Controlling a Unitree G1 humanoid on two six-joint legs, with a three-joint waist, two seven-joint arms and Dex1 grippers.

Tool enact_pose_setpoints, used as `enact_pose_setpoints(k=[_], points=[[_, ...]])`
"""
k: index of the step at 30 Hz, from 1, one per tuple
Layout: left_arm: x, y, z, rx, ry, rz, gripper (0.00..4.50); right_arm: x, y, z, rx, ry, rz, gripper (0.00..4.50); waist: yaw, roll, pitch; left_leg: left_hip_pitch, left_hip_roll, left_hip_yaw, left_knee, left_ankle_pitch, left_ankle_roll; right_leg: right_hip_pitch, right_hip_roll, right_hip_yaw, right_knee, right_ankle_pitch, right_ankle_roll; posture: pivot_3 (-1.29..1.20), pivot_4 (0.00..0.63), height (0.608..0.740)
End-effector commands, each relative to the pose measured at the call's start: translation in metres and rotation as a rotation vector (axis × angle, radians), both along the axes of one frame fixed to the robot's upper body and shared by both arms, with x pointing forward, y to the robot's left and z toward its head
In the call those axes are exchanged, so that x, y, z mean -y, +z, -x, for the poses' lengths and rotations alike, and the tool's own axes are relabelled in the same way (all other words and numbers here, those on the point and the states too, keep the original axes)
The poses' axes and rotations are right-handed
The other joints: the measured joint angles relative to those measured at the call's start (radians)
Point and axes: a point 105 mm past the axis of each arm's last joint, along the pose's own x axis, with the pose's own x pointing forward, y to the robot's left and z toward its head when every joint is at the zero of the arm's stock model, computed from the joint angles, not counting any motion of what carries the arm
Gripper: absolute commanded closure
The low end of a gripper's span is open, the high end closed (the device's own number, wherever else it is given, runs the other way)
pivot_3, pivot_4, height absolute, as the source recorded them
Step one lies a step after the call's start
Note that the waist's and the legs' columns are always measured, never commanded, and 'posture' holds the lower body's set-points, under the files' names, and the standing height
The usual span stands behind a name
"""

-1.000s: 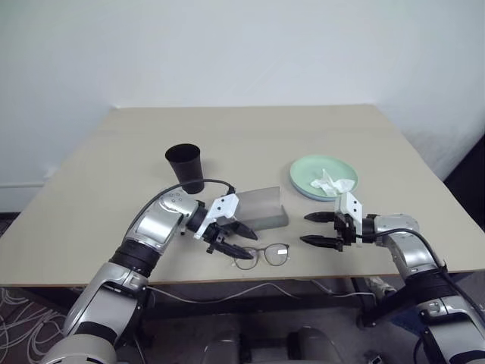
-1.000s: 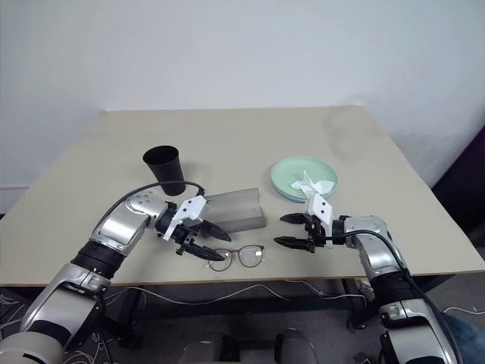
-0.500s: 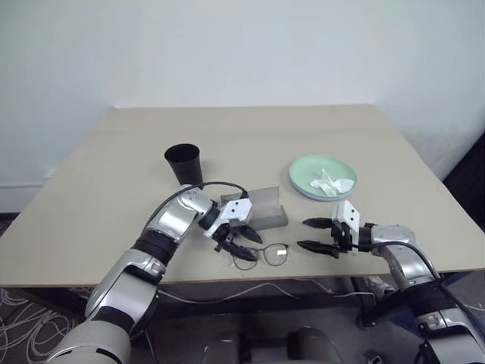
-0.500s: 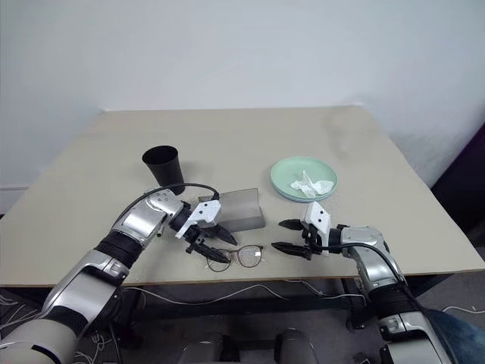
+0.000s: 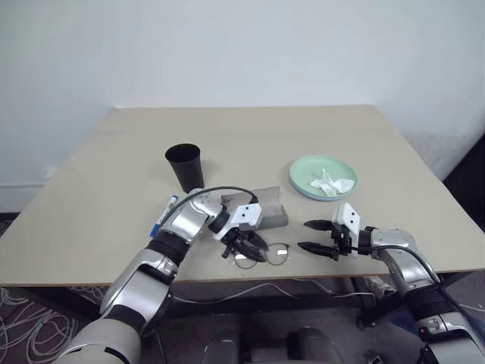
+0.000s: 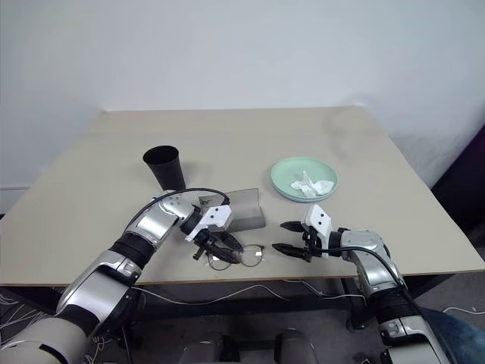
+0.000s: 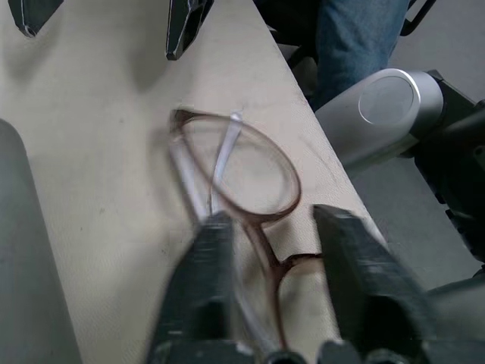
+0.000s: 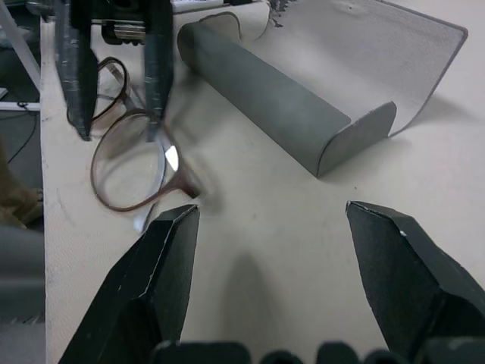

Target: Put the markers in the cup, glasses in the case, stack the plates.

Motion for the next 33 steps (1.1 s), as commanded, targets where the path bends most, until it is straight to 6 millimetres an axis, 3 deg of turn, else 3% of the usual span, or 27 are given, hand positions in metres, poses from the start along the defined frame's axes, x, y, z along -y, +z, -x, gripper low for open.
enact_pose_setpoints(k=[1,2,10,19,23,27,33], points=[[0.002,0.01,-0.008,0.057,0.004,0.004,4.13,-0.005,0.014,-0.004,0.067,0.015,-0.009,1.14,0.001,0.0,0.0,0.0,0.0,0.0,0.0,0.0,0.0,0.0,0.0,0.0,0.0,0.0,0.0,0.0,0.0,0.74],[0.002,0.01,-0.008,0.059,0.005,0.003,4.34,-0.005,0.014,-0.004,0.067,0.015,-0.009,1.14,0.002,0.0,0.0,0.0,0.0,-0.001,0.001,0.0,0.0,0.001,0.0,-0.001,0.0,0.0,0.0,0.0,0.0,0.74],[0.002,0.02,-0.013,0.075,0.026,0.032,4.34,-0.006,0.014,-0.006,0.071,0.014,-0.006,1.14,0.001,0.001,0.0,0.0,0.0,-0.002,0.003,0.0,0.0,0.002,-0.001,-0.002,0.001,0.001,0.001,0.0,0.0,0.74],[0.001,0.079,-0.035,0.067,0.136,0.241,4.34,-0.004,0.015,-0.01,0.081,0.004,0.006,1.14,0.0,0.0,0.0,0.0,0.0,-0.003,0.004,0.0,0.0,0.001,-0.001,-0.002,0.003,0.001,0.001,0.0,0.0,0.74],[-0.005,0.096,-0.05,0.124,0.21,0.289,4.34,-0.002,0.016,-0.013,0.087,-0.002,0.009,1.14,-0.001,0.0,0.0,-0.001,0.0,-0.003,0.003,-0.001,0.001,0.001,0.0,-0.002,0.002,0.0,0.002,0.0,0.0,0.74],[-0.011,0.097,-0.072,0.244,0.311,0.27,4.34,-0.003,0.017,-0.014,0.089,0.001,0.009,1.14,-0.001,-0.001,0.0,-0.001,-0.001,-0.002,0.004,-0.002,0.003,0.002,0.0,-0.001,0.002,-0.001,0.003,0.0,0.0,0.74],[-0.022,0.068,-0.086,0.369,0.366,0.13,4.34,-0.005,0.018,-0.014,0.093,0.008,0.005,1.14,0.0,-0.001,0.0,-0.001,-0.001,-0.002,0.006,-0.002,0.003,0.002,-0.001,-0.001,0.002,0.0,0.003,0.0,0.0,0.74]])
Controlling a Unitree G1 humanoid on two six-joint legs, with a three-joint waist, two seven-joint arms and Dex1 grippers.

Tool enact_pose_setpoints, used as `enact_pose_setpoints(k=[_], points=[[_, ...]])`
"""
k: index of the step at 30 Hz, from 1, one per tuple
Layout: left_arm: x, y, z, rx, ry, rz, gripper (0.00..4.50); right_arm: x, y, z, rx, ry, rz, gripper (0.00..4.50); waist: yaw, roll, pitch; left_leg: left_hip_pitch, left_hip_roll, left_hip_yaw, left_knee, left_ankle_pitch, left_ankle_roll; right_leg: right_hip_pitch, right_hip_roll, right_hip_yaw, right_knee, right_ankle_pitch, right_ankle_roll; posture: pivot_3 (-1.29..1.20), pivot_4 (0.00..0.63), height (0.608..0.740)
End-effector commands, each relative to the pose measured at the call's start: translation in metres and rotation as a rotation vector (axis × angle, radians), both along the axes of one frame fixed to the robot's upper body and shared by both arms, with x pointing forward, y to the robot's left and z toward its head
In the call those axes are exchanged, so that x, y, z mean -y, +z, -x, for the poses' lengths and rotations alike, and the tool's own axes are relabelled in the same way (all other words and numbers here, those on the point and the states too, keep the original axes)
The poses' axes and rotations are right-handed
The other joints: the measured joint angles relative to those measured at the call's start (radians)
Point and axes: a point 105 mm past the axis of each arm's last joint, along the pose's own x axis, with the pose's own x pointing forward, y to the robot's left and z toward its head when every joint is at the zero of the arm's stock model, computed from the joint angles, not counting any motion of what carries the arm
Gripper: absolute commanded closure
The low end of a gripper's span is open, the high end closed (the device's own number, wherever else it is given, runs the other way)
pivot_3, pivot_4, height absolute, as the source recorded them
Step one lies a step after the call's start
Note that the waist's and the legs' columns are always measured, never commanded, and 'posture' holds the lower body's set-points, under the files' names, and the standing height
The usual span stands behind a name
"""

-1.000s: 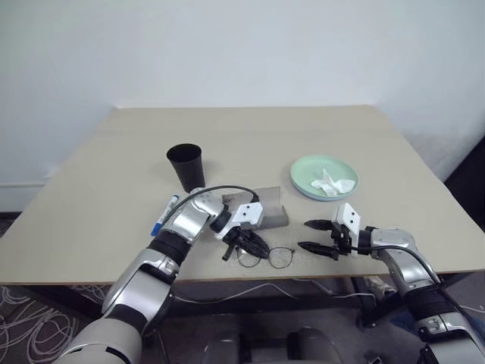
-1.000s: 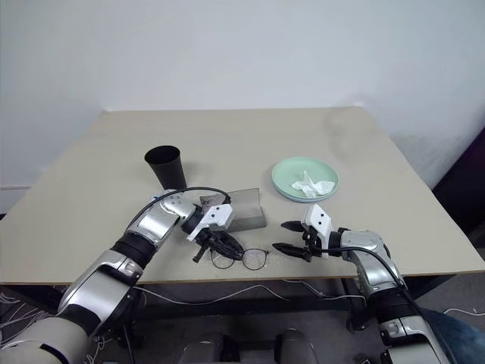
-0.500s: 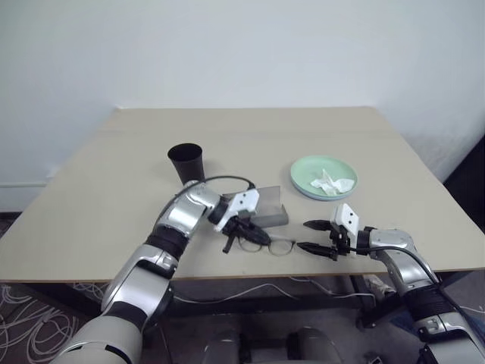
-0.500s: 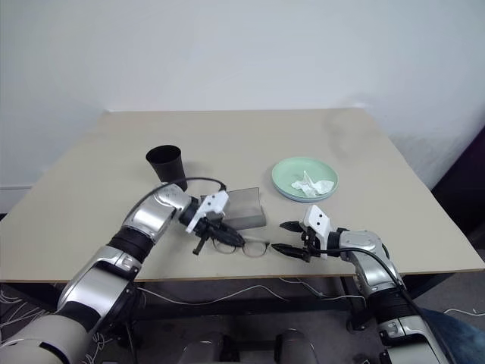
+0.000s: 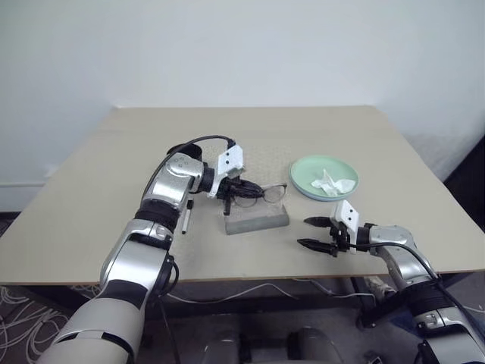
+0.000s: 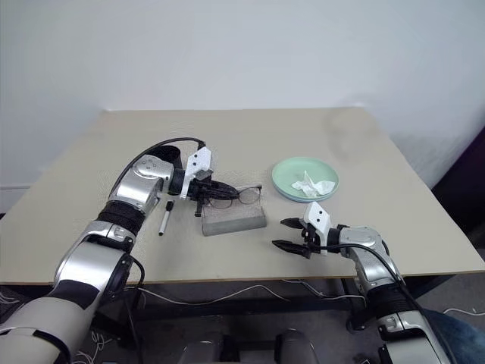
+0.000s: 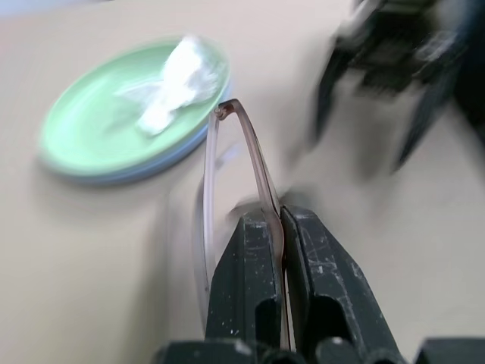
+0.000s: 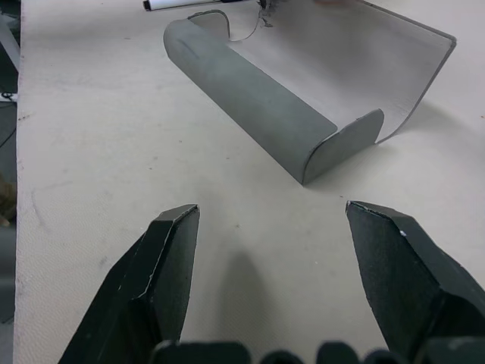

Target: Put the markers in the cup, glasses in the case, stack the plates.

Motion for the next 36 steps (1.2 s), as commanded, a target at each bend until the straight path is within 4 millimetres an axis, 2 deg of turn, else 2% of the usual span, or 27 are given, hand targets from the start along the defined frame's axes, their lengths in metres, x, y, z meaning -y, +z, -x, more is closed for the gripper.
enact_pose_setpoints(k=[1,8,20,26,31,36], points=[[0.0,-0.003,-0.006,0.078,0.001,-0.061,4.34,-0.005,0.017,-0.007,0.073,0.013,-0.013,1.14,0.0,0.0,0.0,0.0,0.0,0.0,0.0,0.0,0.0,0.0,0.0,0.0,0.0,0.0,0.0,0.0,0.0,0.74],[0.001,-0.022,-0.007,0.046,0.039,-0.068,4.34,-0.004,0.015,-0.005,0.072,0.007,-0.016,1.14,0.0,0.0,0.0,-0.001,0.0,0.0,0.0,-0.001,0.001,-0.001,0.0,0.0,-0.001,0.0,0.0,0.0,0.0,0.74],[0.007,-0.03,0.007,-0.163,0.002,0.012,4.34,-0.006,0.012,-0.004,0.067,0.006,-0.016,1.14,-0.001,0.0,0.0,-0.001,0.0,0.0,0.0,-0.001,0.001,-0.001,0.0,0.0,0.0,0.0,0.0,0.0,0.0,0.74],[0.006,-0.034,0.008,-0.175,0.014,0.002,4.34,-0.008,0.011,-0.003,0.067,0.01,-0.016,1.14,-0.001,0.0,0.0,-0.001,0.0,0.0,0.0,-0.001,0.001,-0.001,0.0,0.0,0.0,0.0,0.0,0.0,0.0,0.74],[0.009,-0.031,0.004,-0.13,0.033,0.014,2.76,-0.008,0.011,-0.003,0.065,0.011,-0.018,1.14,0.0,0.0,0.0,-0.001,0.0,0.0,0.0,-0.001,0.001,-0.001,0.0,0.0,0.0,0.0,0.0,0.0,0.0,0.74],[0.018,-0.012,-0.003,-0.074,0.044,0.098,2.76,-0.009,0.01,-0.001,0.06,0.014,-0.017,1.14,-0.001,0.0,0.0,-0.001,0.0,0.0,0.001,-0.001,0.001,-0.001,0.0,0.0,0.0,0.0,0.0,0.0,0.0,0.74]])
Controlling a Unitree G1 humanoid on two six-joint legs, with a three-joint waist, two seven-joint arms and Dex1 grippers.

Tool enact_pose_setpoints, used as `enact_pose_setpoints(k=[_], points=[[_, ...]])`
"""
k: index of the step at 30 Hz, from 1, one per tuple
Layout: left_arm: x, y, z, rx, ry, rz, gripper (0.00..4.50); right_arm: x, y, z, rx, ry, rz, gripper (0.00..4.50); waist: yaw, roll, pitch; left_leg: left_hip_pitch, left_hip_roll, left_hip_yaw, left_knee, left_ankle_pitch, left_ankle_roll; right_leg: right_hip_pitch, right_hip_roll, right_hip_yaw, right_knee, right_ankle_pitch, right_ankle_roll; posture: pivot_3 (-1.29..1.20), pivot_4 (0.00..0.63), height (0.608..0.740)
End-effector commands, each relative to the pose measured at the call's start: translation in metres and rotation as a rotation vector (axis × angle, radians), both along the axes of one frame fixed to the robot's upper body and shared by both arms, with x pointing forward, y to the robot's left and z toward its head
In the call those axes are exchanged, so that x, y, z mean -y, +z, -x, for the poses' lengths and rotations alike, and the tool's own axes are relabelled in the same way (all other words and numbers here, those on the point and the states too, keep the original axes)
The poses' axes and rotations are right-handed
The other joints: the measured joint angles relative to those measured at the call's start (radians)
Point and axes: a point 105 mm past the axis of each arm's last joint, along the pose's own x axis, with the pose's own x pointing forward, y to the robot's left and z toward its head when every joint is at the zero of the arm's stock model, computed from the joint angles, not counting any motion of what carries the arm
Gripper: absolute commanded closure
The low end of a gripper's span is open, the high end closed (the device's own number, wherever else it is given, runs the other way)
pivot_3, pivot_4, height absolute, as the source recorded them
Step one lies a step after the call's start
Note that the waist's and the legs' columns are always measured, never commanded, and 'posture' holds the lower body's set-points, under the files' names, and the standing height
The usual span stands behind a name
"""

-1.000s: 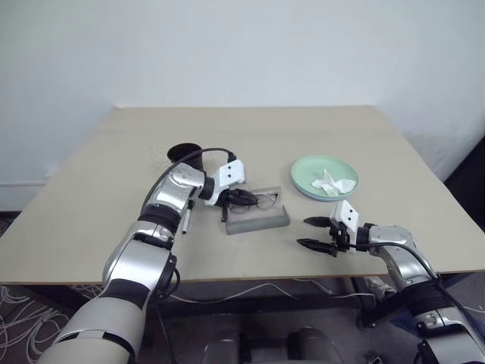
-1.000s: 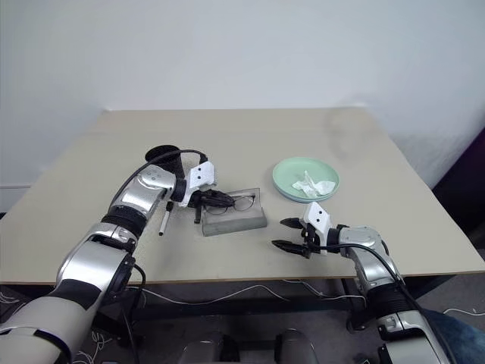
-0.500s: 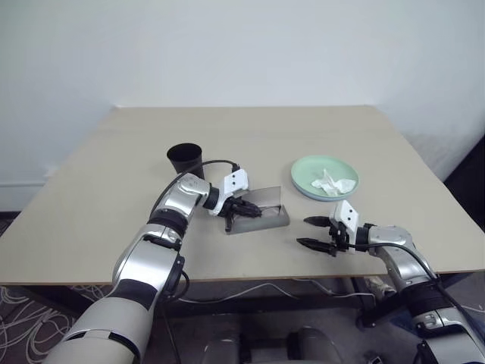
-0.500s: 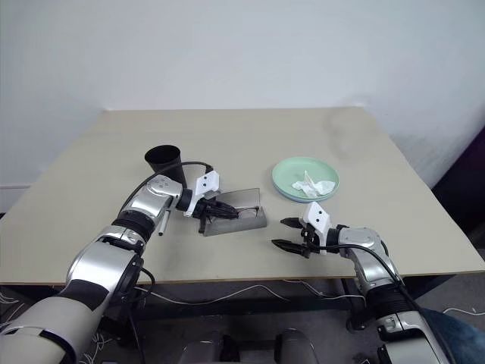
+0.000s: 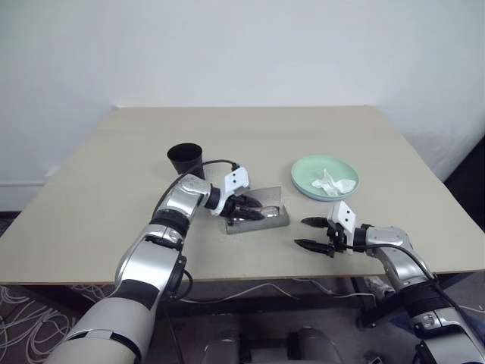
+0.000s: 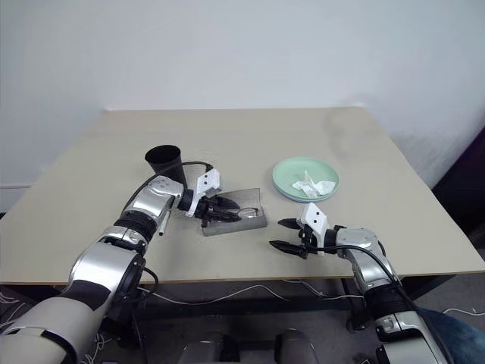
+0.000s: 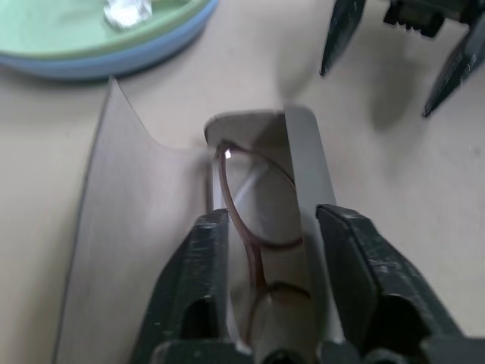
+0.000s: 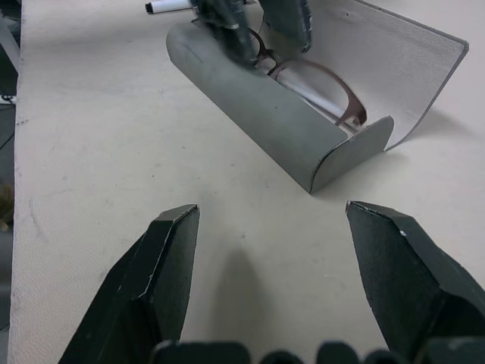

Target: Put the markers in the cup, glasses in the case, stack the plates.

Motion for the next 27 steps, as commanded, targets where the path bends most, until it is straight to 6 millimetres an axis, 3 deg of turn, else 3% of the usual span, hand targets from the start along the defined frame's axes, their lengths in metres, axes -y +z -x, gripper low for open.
enact_pose_setpoints(k=[1,5,7,14,23,27], points=[[0.01,0.034,-0.012,0.122,0.01,0.093,2.76,-0.003,0.012,-0.002,0.053,0.013,-0.009,1.14,0.0,0.0,0.0,0.0,0.0,0.0,0.0,0.0,0.0,0.0,0.0,0.0,0.0,0.0,0.0,0.0,0.0,0.74],[0.014,0.062,-0.032,0.255,0.118,0.144,2.76,-0.003,0.012,-0.002,0.052,0.016,-0.008,1.14,0.001,0.0,0.0,0.0,0.0,0.0,0.0,0.0,0.0,0.0,0.0,0.0,0.0,0.0,0.0,0.0,0.0,0.74],[0.007,0.066,-0.044,0.343,0.197,0.087,2.76,-0.004,0.012,-0.002,0.053,0.018,-0.007,1.14,0.001,-0.001,0.0,0.0,0.0,0.0,0.0,0.0,0.0,0.001,0.0,0.0,0.0,0.0,0.0,0.0,0.0,0.74],[-0.014,0.053,-0.057,0.471,0.295,-0.072,4.45,-0.003,0.015,-0.003,0.061,0.025,-0.006,1.14,-0.002,-0.001,0.0,0.0,0.0,0.0,0.0,0.0,0.0,0.001,0.001,0.0,0.001,0.0,0.0,0.0,0.0,0.74],[-0.023,0.015,-0.048,0.408,0.24,-0.239,4.45,-0.002,0.051,-0.007,0.154,0.029,-0.06,1.14,0.001,-0.001,0.0,0.0,-0.001,0.0,0.0,0.0,0.0,0.0,0.0,0.0,0.001,0.0,0.0,0.0,0.0,0.74],[-0.02,0.008,-0.037,0.324,0.178,-0.212,4.45,0.003,0.062,-0.017,0.206,-0.015,-0.056,1.14,0.0,-0.001,0.0,0.0,0.0,0.0,0.0,0.0,0.0,0.0,0.0,0.0,0.001,0.0,0.0,0.0,0.0,0.74]])
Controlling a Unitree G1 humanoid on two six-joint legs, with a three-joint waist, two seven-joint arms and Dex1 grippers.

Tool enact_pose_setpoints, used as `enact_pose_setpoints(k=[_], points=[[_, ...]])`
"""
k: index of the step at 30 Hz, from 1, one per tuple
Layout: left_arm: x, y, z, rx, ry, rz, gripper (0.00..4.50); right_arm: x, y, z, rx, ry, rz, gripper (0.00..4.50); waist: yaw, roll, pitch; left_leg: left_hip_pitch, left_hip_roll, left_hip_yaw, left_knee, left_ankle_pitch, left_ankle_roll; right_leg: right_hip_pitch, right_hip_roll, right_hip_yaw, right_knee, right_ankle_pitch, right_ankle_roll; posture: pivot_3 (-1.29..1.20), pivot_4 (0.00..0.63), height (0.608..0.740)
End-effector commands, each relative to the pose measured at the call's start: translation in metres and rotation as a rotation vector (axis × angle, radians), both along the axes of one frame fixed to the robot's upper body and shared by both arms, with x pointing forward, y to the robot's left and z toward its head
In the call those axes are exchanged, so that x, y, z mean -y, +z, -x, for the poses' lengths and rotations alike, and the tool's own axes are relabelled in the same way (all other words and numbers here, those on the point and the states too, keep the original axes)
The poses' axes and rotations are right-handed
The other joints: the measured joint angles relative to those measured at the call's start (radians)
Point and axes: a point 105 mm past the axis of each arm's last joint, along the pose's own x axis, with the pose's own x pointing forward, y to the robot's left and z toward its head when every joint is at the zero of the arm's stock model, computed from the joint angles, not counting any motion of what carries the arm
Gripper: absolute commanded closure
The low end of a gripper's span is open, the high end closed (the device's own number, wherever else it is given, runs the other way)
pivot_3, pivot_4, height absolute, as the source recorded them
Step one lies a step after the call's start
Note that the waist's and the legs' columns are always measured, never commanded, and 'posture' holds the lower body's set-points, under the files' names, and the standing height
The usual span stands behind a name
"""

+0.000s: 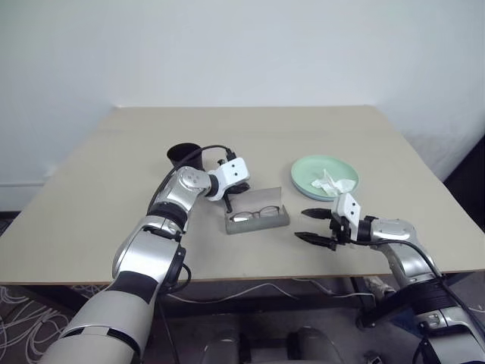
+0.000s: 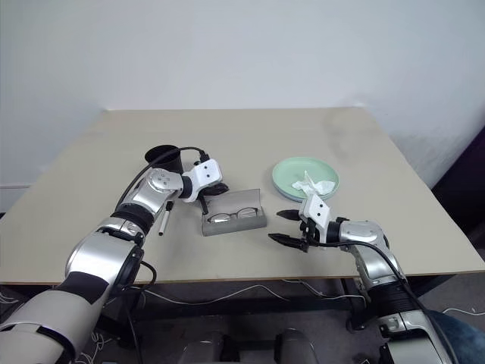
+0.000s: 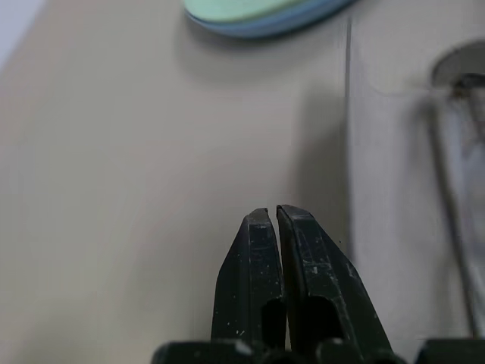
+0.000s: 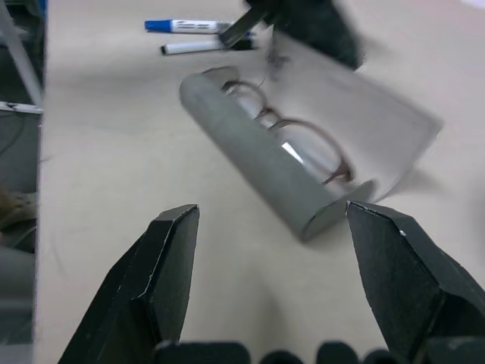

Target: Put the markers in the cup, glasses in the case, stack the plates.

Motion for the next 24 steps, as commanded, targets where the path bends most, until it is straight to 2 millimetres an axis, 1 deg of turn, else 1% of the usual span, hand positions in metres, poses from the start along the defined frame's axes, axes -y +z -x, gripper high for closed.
enact_pose_setpoints(k=[1,5,12,16,20,24], points=[[0.005,0.004,0.006,-0.047,-0.06,0.035,4.45,0.004,0.029,-0.011,0.109,-0.021,-0.022,1.14,0.0,0.0,0.0,0.0,0.0,0.0,0.0,0.0,0.0,0.0,0.0,0.0,0.0,0.0,0.0,0.0,0.0,0.74],[0.007,0.004,0.018,-0.113,-0.146,0.064,4.45,0.007,0.033,-0.013,0.124,-0.028,-0.014,1.14,0.002,0.0,0.0,0.0,0.0,0.0,0.0,0.0,0.0,0.0,0.0,-0.001,0.0,0.0,0.0,0.0,0.0,0.74],[0.013,-0.001,0.037,-0.157,-0.274,0.057,4.45,0.007,0.03,-0.018,0.124,-0.035,-0.004,1.14,-0.001,0.0,0.0,0.0,0.0,0.0,0.0,0.0,0.0,0.0,0.0,0.0,0.0,0.0,0.0,0.0,0.0,0.74],[0.018,-0.007,0.047,-0.165,-0.306,0.056,4.45,0.005,0.027,-0.02,0.121,-0.035,0.001,1.14,0.0,0.0,0.0,0.0,0.0,0.0,0.0,0.0,0.0,0.0,0.0,0.0,0.0,0.0,0.0,0.0,0.0,0.74],[0.014,0.0,0.042,-0.111,-0.217,0.118,4.45,0.0,0.026,-0.02,0.121,-0.02,0.002,1.14,0.0,0.0,0.0,0.0,0.0,0.0,0.0,0.0,0.001,0.001,0.0,0.0,0.0,0.0,0.0,0.0,0.0,0.74],[-0.008,0.017,0.022,0.019,0.036,0.228,4.45,-0.003,0.027,-0.021,0.122,-0.005,0.005,1.14,-0.002,0.0,0.0,0.0,0.001,0.0,0.001,0.0,0.0,0.0,0.0,0.0,0.001,0.0,0.0,0.0,0.0,0.74]])
